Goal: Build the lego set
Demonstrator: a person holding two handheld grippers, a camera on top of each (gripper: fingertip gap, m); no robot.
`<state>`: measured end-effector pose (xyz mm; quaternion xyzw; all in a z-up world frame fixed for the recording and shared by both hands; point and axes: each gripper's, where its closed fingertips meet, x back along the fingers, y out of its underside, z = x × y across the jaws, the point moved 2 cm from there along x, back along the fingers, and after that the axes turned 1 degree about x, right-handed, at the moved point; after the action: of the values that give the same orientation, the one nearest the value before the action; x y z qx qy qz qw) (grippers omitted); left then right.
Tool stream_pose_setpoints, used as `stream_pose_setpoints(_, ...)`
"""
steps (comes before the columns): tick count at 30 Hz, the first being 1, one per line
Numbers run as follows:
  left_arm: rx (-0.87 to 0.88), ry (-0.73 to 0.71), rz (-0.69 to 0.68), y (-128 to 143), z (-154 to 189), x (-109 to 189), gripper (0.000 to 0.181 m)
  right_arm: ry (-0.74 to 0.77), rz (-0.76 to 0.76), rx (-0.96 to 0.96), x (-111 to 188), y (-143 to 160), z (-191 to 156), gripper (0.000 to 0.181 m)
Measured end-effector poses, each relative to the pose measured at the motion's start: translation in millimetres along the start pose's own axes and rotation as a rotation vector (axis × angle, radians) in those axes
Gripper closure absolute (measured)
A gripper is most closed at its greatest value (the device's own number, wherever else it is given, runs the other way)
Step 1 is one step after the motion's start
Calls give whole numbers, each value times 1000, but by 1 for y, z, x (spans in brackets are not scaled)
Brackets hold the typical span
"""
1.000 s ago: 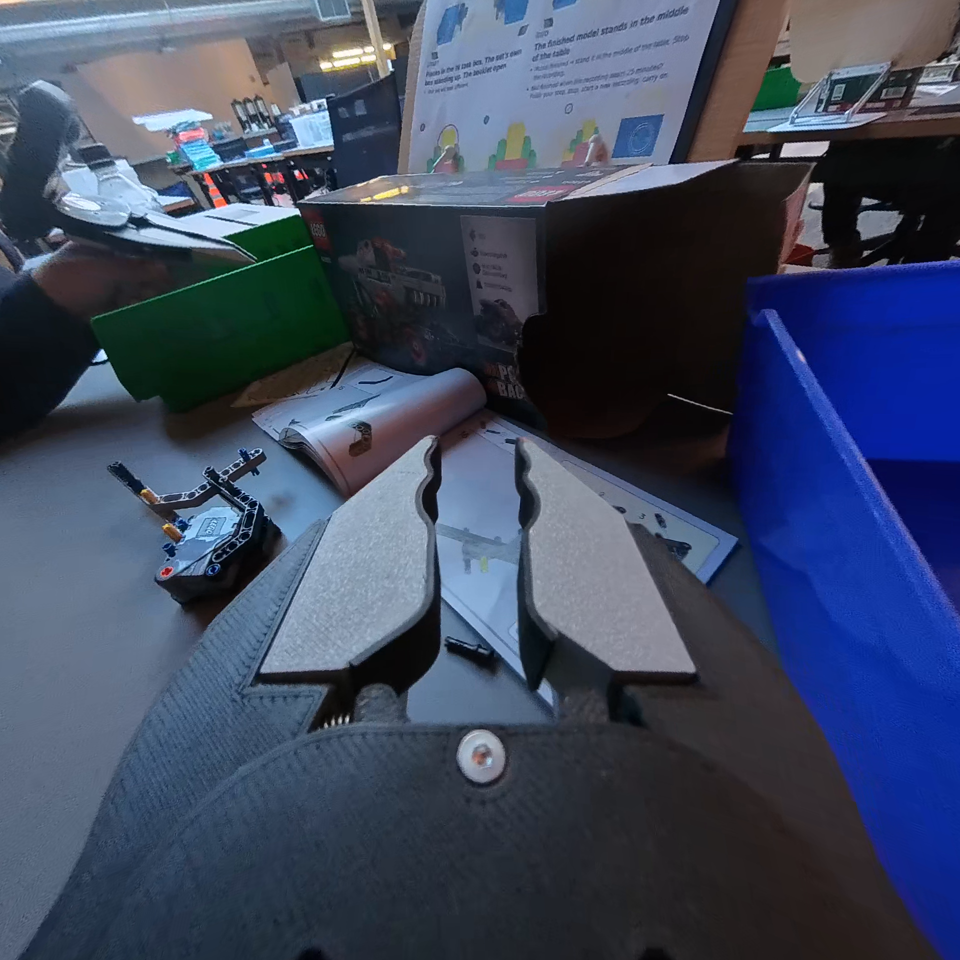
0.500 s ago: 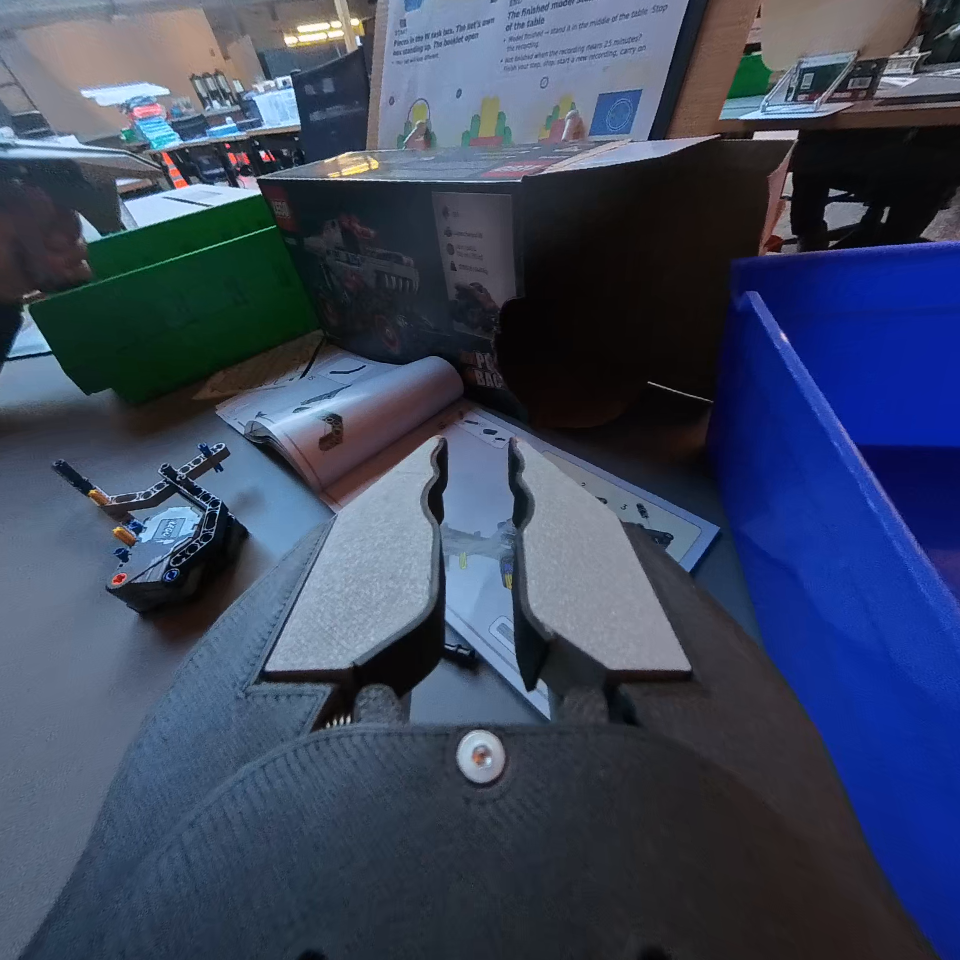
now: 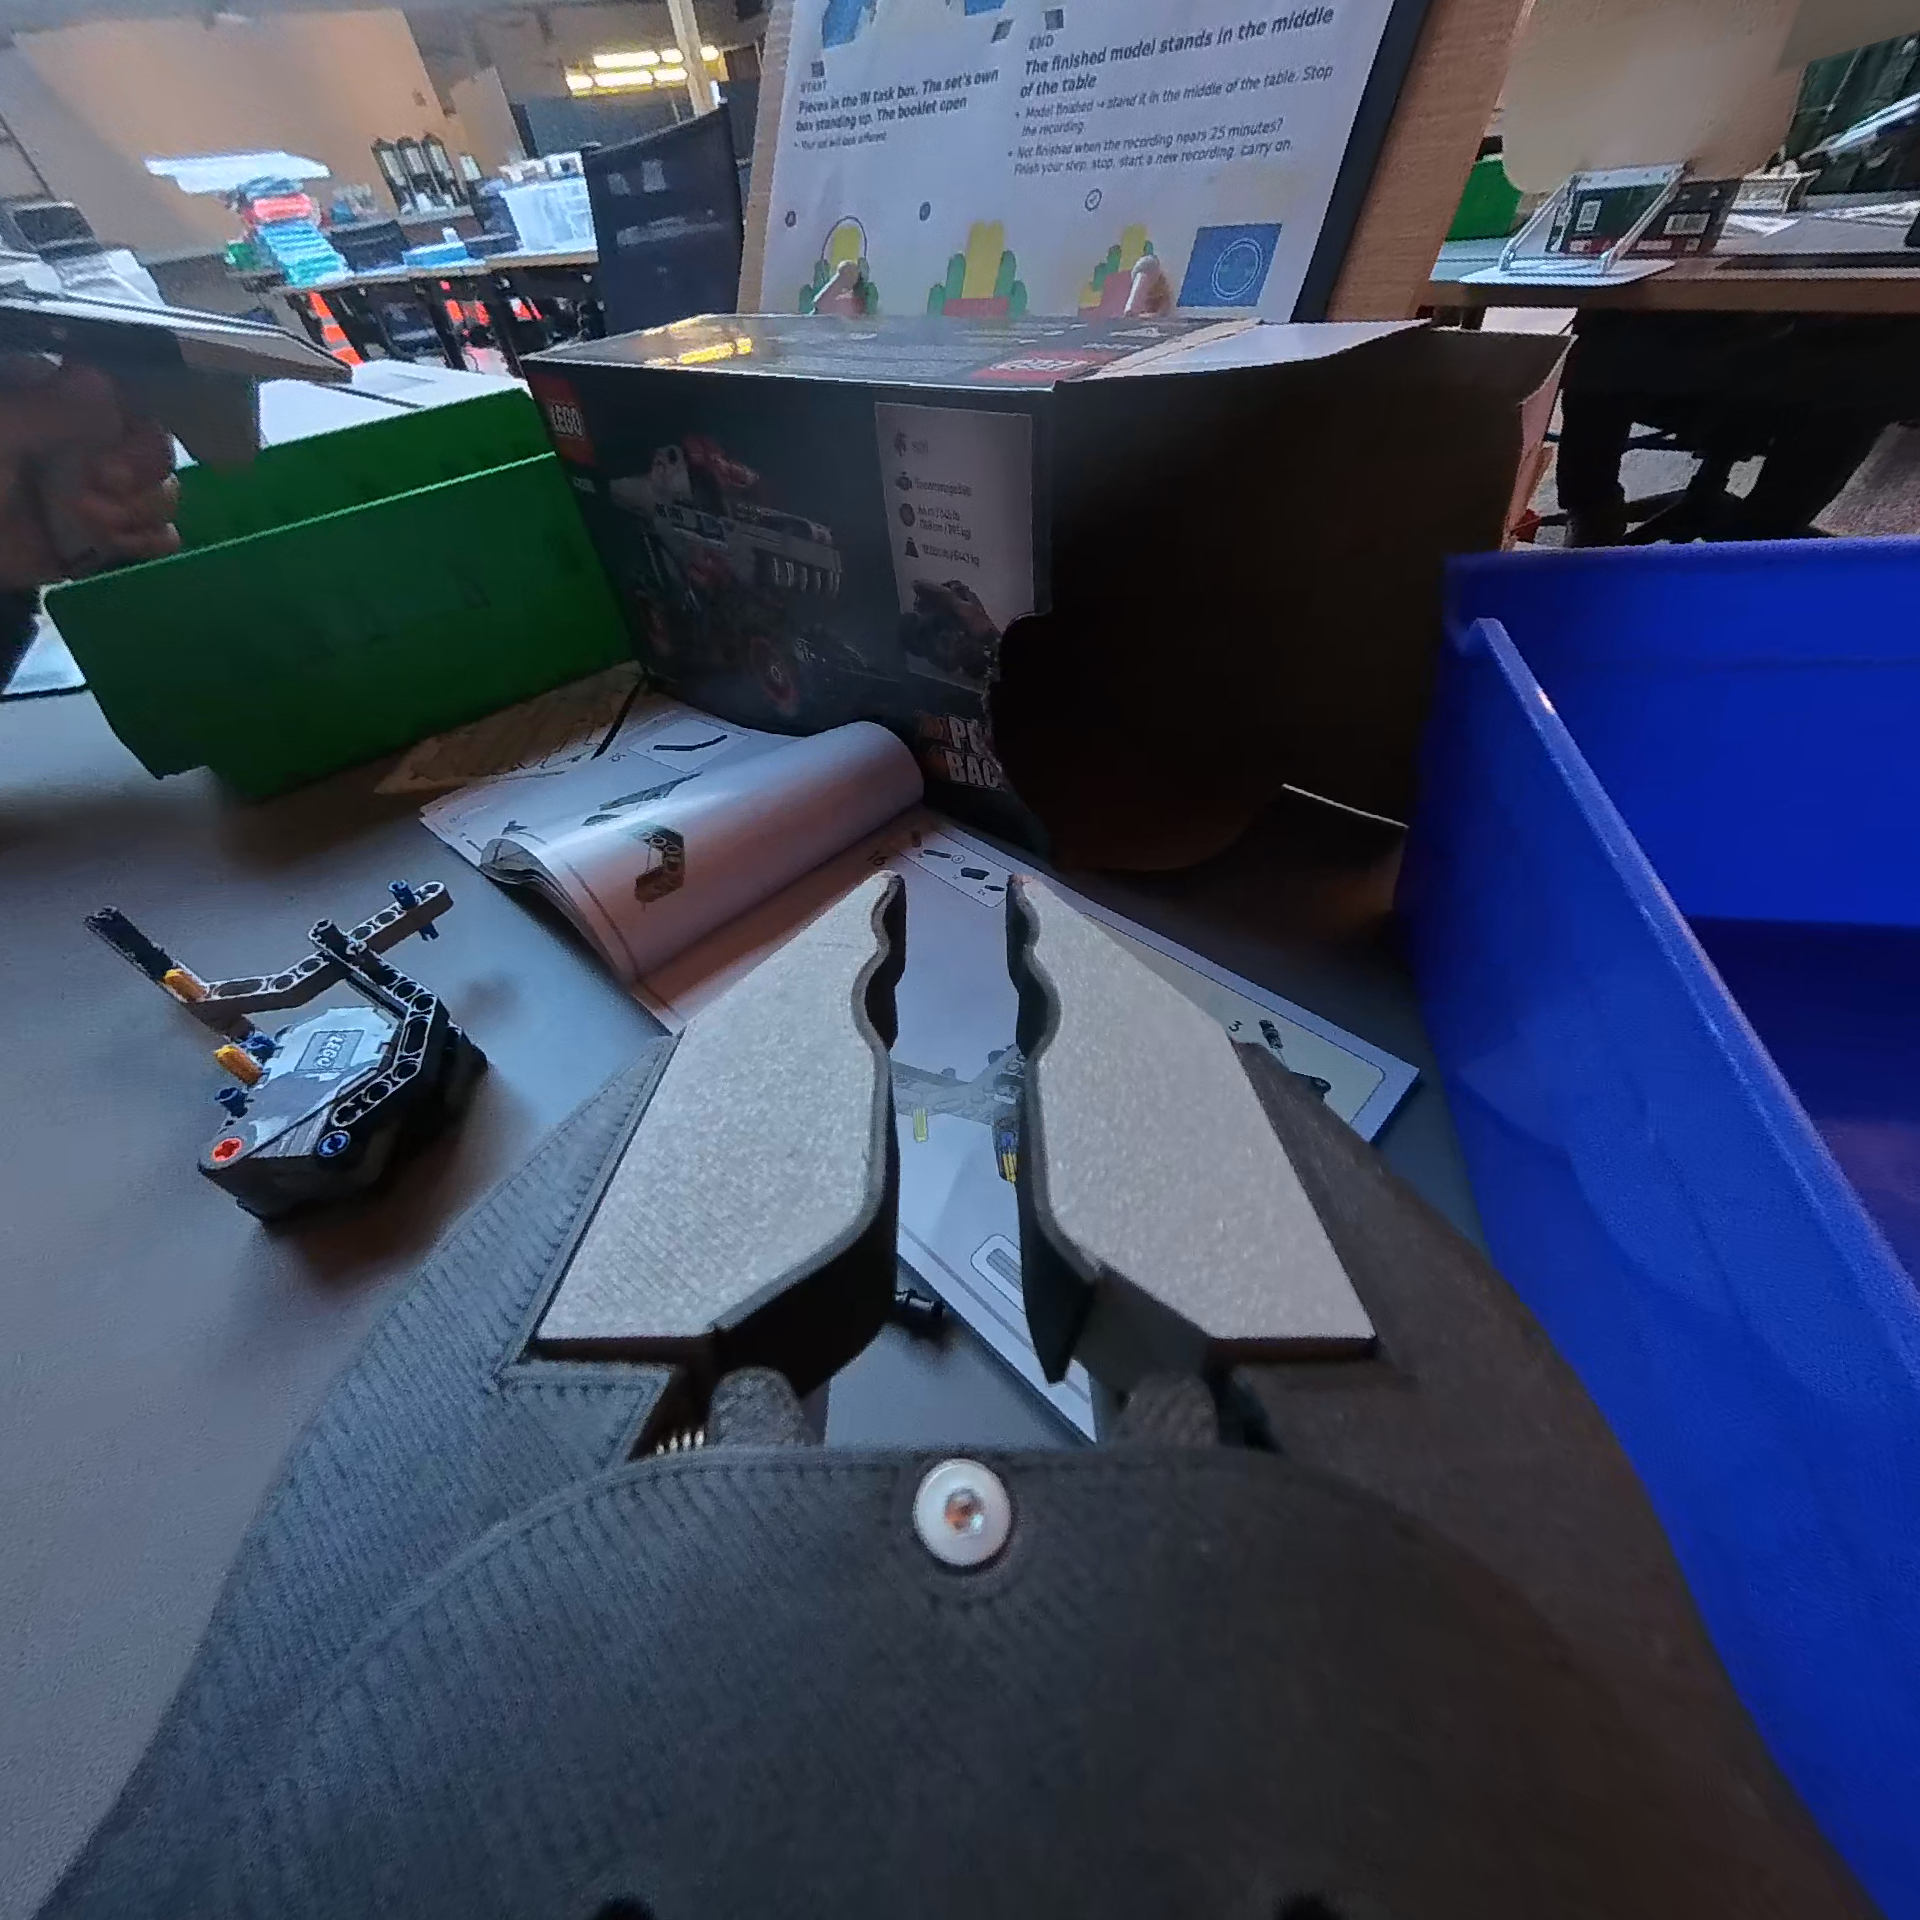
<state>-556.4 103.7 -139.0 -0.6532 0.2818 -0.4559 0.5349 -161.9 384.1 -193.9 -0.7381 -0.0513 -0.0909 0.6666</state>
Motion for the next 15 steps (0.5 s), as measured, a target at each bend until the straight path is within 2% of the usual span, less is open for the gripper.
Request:
stream_pose_setpoints(4, 65, -37, 68, -10, -11, 5, 152, 2, 3, 4, 0, -1, 0, 165)
stream_pose_setpoints(7, 97, -17, 85, -14, -13, 8, 148, 4, 2, 9, 0, 0, -1, 166)
stream_pose_setpoints(15, 9, -40, -118, 17, -11, -3, 134, 5, -2, 13, -1, 0, -1, 166)
